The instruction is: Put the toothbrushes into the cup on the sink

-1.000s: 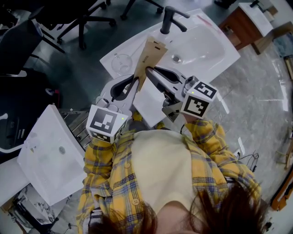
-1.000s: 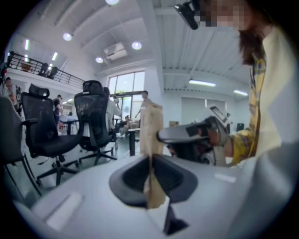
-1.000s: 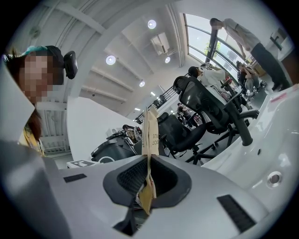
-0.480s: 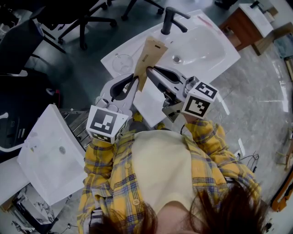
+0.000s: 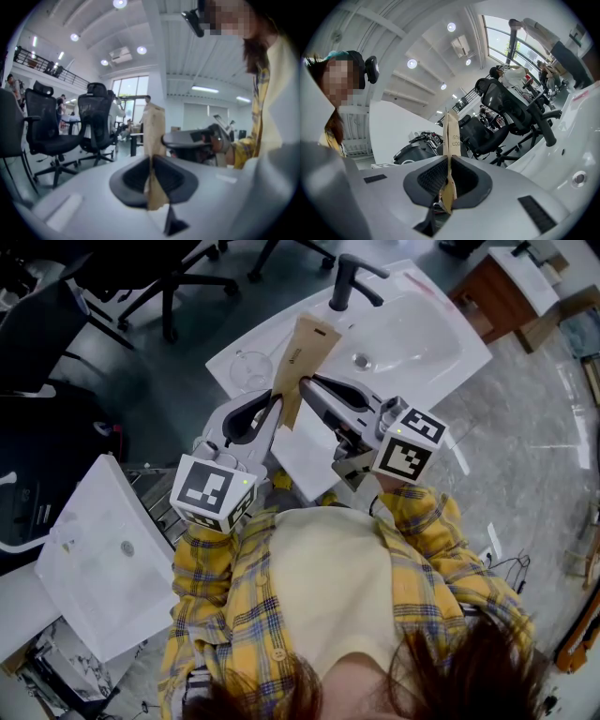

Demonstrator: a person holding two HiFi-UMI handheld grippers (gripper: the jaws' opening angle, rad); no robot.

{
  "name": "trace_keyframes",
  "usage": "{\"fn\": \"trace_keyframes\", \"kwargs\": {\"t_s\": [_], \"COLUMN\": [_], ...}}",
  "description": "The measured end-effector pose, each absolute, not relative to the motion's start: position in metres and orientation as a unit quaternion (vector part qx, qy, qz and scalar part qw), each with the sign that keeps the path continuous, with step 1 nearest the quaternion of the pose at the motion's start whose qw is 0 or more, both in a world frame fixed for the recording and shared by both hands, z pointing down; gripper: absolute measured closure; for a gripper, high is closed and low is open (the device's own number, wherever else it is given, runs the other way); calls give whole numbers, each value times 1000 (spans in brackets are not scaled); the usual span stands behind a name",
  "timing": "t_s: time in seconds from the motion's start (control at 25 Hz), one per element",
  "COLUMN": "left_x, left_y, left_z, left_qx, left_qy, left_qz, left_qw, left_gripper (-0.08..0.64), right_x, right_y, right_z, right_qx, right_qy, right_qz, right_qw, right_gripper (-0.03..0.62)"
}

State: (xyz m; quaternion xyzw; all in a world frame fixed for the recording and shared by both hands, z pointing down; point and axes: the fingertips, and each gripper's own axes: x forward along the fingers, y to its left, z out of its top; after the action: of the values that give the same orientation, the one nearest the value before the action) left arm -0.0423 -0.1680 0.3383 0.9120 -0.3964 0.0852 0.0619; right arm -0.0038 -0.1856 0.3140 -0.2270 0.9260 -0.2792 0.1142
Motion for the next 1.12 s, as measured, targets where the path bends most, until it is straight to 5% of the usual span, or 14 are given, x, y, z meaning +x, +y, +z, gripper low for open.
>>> {"fn": "trace_keyframes", "kwargs": {"t_s": [1.12], "left_x": [-65], "left_y": [-186], "left_z": [321], "left_qx": [899], "left_qy": [-431], "left_qz": [45], "left_qw": [60], "left_gripper": [523], "right_x": [-3], "right_y": [-187], "right_z": [313], "right_qx": [-247], "right_qy": [927], "right_qz": [-261], "right_qw": [104], "right_gripper": [575]}}
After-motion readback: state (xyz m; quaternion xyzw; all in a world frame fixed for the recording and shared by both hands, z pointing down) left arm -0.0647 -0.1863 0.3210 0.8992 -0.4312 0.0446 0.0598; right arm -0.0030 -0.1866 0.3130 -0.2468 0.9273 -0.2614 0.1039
